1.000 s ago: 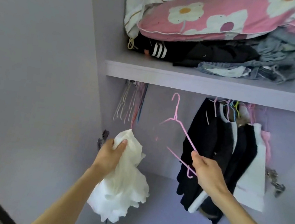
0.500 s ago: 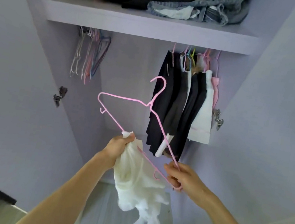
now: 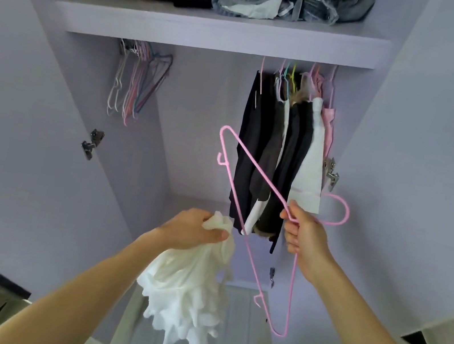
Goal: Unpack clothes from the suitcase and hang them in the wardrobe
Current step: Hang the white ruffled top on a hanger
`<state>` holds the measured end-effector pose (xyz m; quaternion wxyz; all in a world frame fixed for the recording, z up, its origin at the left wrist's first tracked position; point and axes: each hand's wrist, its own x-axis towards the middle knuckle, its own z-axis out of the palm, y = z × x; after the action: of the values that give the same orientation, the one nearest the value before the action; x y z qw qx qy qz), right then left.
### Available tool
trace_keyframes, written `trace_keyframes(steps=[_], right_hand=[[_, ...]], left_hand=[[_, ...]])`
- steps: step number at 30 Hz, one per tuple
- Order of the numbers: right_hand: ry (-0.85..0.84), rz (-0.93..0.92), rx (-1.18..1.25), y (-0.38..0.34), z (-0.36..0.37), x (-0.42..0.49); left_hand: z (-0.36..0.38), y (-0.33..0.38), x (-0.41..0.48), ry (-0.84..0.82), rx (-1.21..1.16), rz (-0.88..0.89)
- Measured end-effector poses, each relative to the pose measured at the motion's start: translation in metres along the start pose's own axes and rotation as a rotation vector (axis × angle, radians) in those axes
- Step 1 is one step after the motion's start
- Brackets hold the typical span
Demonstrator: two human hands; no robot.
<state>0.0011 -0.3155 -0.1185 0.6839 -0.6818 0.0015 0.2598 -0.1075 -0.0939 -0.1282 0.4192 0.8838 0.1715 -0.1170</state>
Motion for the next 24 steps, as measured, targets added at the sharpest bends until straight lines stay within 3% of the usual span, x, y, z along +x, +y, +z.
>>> trace_keyframes(steps=[4,10,17,24], right_hand=[[-0.12,-0.007,-0.182,0.019,0.009,-0.007],[-0.299,-0.009,-0.156,0.018,0.029,-0.019],[-0.192,-0.019,-0.108,-0.004,0.027,-0.013],[-0.01,-0.071,-0.033,-0.031,0.012,0.013]], left_hand=[[-0.008,0.013,-0.003,-0.05,-0.072,0.038],[-0.006,0.028,0.002,-0.042,-0.005,0.123],[-0.015,0.025,-0.005,-0.02,0.067,0.033],[-0.03,-0.012,-0.01,0.035,0.37,-0.065]])
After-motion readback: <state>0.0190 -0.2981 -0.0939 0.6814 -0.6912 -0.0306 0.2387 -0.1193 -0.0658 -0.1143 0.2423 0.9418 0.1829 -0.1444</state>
